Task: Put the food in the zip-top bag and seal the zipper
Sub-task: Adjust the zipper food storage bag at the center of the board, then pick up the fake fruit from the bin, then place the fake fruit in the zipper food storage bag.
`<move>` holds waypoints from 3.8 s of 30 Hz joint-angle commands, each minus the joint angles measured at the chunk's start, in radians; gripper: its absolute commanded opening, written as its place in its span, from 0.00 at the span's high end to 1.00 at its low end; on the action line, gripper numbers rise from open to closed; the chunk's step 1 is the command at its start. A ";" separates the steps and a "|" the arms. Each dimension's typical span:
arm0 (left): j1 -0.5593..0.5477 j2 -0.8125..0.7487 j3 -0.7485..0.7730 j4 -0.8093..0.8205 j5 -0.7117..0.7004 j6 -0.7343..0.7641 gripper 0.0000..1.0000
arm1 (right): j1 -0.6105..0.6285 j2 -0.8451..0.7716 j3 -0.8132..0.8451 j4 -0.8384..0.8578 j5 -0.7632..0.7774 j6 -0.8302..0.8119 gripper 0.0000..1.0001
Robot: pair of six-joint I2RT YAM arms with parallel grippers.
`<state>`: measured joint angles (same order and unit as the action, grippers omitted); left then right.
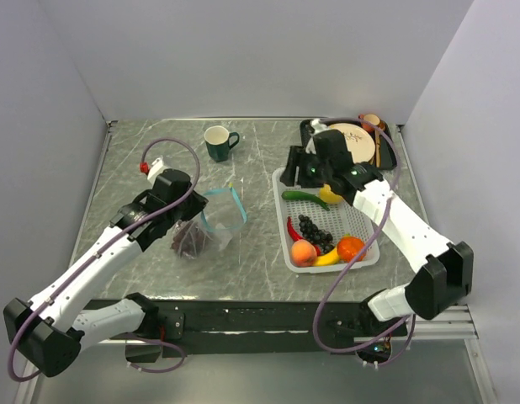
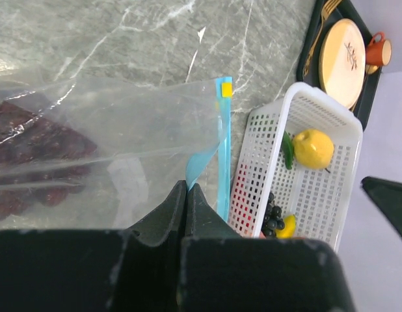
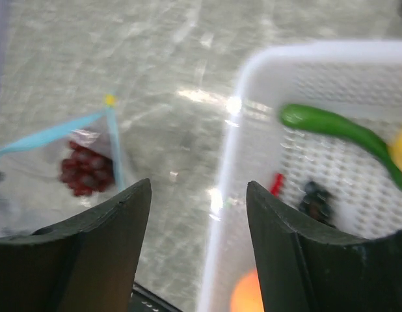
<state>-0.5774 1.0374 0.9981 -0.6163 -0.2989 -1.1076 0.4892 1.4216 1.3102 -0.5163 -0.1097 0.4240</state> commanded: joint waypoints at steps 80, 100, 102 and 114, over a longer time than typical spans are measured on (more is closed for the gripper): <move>0.002 0.058 0.024 0.056 0.086 0.101 0.99 | 0.040 -0.047 -0.183 0.473 -0.355 0.283 0.73; 0.004 0.007 0.022 0.058 0.067 0.074 0.99 | 0.232 0.218 -0.103 0.733 -0.401 0.429 0.72; 0.002 0.007 0.028 0.055 0.058 0.072 0.99 | 0.247 0.218 -0.089 0.652 -0.380 0.394 0.72; 0.002 0.006 0.066 0.056 0.024 0.049 0.97 | 0.324 0.201 -0.126 0.481 -0.329 0.266 0.72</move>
<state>-0.5770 1.0573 1.0058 -0.5892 -0.2451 -1.0420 0.7853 1.6489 1.1591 0.0383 -0.4614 0.7654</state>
